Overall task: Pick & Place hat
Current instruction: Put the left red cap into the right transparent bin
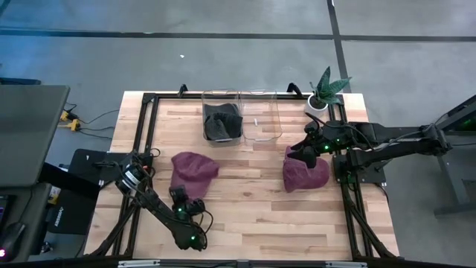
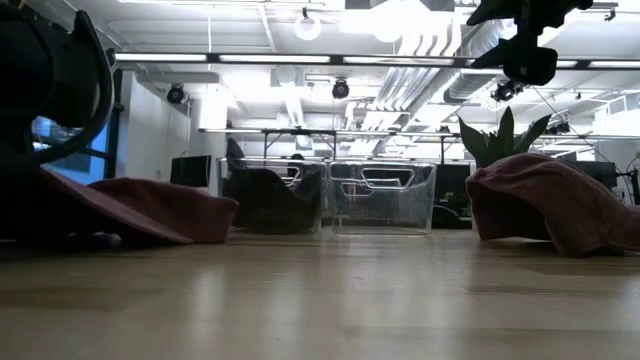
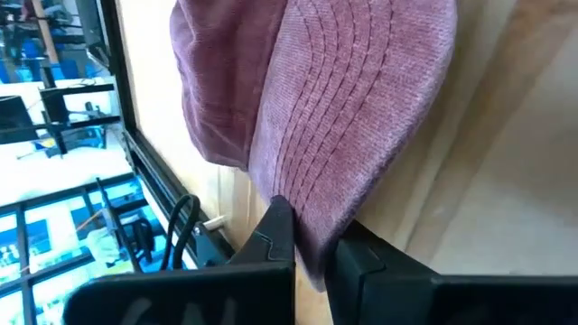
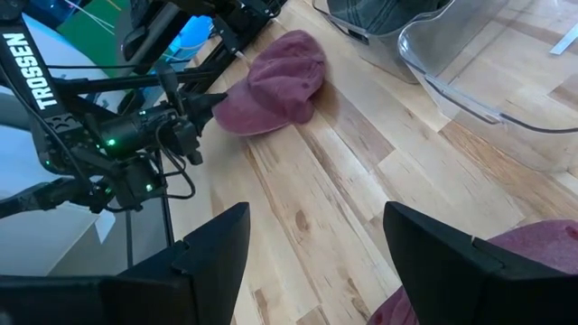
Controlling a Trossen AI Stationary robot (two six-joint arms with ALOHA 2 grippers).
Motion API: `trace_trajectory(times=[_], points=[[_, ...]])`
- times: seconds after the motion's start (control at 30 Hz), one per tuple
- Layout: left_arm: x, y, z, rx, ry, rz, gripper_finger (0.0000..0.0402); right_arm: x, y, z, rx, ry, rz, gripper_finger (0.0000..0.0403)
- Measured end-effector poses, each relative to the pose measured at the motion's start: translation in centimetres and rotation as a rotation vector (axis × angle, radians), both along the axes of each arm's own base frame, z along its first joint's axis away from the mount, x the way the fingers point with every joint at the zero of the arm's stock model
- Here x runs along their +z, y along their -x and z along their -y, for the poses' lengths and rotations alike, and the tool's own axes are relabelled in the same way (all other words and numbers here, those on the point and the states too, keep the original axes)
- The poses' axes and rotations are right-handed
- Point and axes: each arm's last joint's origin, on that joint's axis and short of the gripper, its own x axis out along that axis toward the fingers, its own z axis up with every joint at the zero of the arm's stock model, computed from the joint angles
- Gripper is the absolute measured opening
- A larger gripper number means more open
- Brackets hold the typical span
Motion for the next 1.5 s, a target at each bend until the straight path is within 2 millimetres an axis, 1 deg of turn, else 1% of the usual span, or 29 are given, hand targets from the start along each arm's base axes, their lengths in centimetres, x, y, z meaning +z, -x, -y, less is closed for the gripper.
trace_trajectory(times=[0.17, 0.23, 0.4, 0.5, 0.6, 0.73, 0.9, 1.07, 1.2, 1.3, 1.5], points=[[0.7, -0.5, 0.5, -0.002, 0.038, 0.026, 0.0004, 0.0, 0.0, 0.0, 0.000, 0.000, 0.000, 0.0250], [1.4, -0.6, 0.6, -0.002, 0.061, 0.047, 0.0003, 0.0, 0.0, 0.0, 0.000, 0.000, 0.000, 0.0250], [3.9, -1.0, 0.7, 0.005, 0.138, 0.119, 0.0001, 0.0, 0.0, 0.0, 0.000, 0.000, 0.000, 0.0250], [6.2, -0.8, 0.4, 0.001, 0.189, 0.181, 0.0000, 0.0, 0.0, 0.0, 0.000, 0.000, 0.000, 0.0250], [7.9, -0.6, 0.1, -0.015, 0.214, 0.246, 0.0001, 0.0, 0.0, 0.0, 0.000, 0.000, 0.000, 0.0250], [11.1, -0.3, -0.7, -0.030, 0.258, 0.357, 0.0002, 0.0, 0.0, 0.0, 0.000, 0.000, 0.000, 0.0250], [14.3, 0.4, -1.5, -0.045, 0.287, 0.476, 0.0002, 0.0, 0.0, 0.0, 0.000, 0.000, 0.000, 0.0250], [17.0, 0.9, -2.5, -0.089, 0.252, 0.625, 0.0001, 0.0, 0.0, 0.0, 0.000, 0.000, 0.000, 0.0250], [19.3, 1.3, -3.3, -0.108, 0.214, 0.780, 0.0001, 0.0, 0.0, 0.0, 0.000, 0.000, 0.000, 0.0250], [21.3, 1.8, -4.1, -0.089, 0.190, 0.922, 0.0001, 0.0, 0.0, 0.0, 0.000, 0.000, 0.000, 0.0250], [24.3, 1.6, -6.9, 0.048, 0.136, 1.189, 0.0000, 0.0, 0.0, 0.0, 0.000, 0.000, 0.000, 0.0250]])
